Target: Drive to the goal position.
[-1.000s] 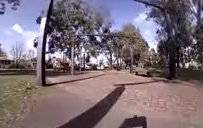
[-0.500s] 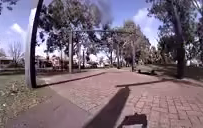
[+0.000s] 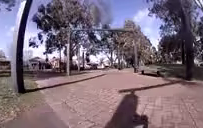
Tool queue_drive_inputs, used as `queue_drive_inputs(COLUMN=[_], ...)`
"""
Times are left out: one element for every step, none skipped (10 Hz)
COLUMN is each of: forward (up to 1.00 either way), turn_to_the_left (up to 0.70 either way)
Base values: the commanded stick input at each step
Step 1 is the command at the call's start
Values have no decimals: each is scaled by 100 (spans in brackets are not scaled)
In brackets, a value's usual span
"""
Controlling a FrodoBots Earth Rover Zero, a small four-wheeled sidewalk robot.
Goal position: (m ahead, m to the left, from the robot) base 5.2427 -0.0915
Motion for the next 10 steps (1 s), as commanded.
queue_drive_inputs(forward=[100, 100, 100, 100, 100, 100, 100, 100, 100, 100], turn_to_the_left=[0, 0, 0, 0, 0, 0, 0, 0, 0, 0])
